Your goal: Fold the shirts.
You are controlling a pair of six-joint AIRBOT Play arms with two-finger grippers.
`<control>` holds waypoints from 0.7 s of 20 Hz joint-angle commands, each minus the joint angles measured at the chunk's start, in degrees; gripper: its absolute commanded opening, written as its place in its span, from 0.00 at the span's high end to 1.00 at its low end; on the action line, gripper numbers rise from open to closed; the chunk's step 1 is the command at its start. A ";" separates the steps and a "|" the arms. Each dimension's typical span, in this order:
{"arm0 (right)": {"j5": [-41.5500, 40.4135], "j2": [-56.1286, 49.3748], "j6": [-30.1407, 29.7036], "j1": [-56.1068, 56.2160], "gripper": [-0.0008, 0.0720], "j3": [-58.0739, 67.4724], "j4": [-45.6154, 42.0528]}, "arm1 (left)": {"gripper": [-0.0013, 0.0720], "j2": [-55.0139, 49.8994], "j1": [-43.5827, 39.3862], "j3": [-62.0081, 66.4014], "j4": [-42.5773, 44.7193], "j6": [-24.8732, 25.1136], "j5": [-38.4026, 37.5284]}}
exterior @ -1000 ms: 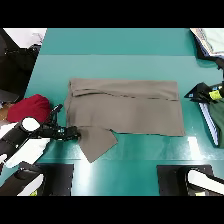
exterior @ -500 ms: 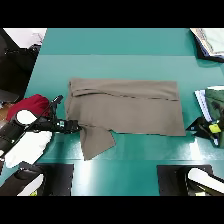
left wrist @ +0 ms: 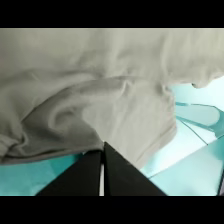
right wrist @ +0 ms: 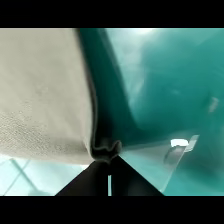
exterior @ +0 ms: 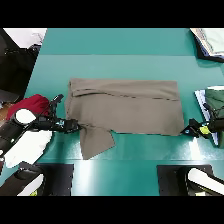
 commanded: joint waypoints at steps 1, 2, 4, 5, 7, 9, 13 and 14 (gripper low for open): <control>4.15 3.98 -0.04 1.31 0.97 0.00 -5.55 | 0.95 1.16 -0.02 0.90 3.56 0.63 -7.91; 6.93 6.71 0.02 0.48 0.97 0.00 -8.83 | 0.95 3.04 -0.02 1.25 5.86 -0.26 -11.04; 12.59 13.11 0.17 -2.27 0.97 -0.04 -12.26 | 0.95 9.01 -0.02 1.29 7.32 -2.89 -16.31; 13.62 16.39 0.46 -3.48 0.97 -0.02 -12.15 | 0.94 11.93 -0.02 1.42 6.45 -4.02 -17.92; 13.62 21.09 2.43 -4.22 0.97 1.22 -10.49 | 0.94 14.60 -0.02 4.74 4.87 -5.31 -18.73; 12.85 21.33 2.86 -2.78 0.97 4.70 -5.44 | 0.94 13.31 -0.02 10.54 6.14 -4.81 -15.96; 6.08 12.83 5.90 6.01 0.97 14.86 -2.97 | 0.94 0.31 0.00 20.81 7.67 -0.17 -5.35; 4.37 9.75 6.86 8.11 0.97 17.70 -2.93 | 0.94 -4.02 0.00 23.37 7.67 0.46 -2.86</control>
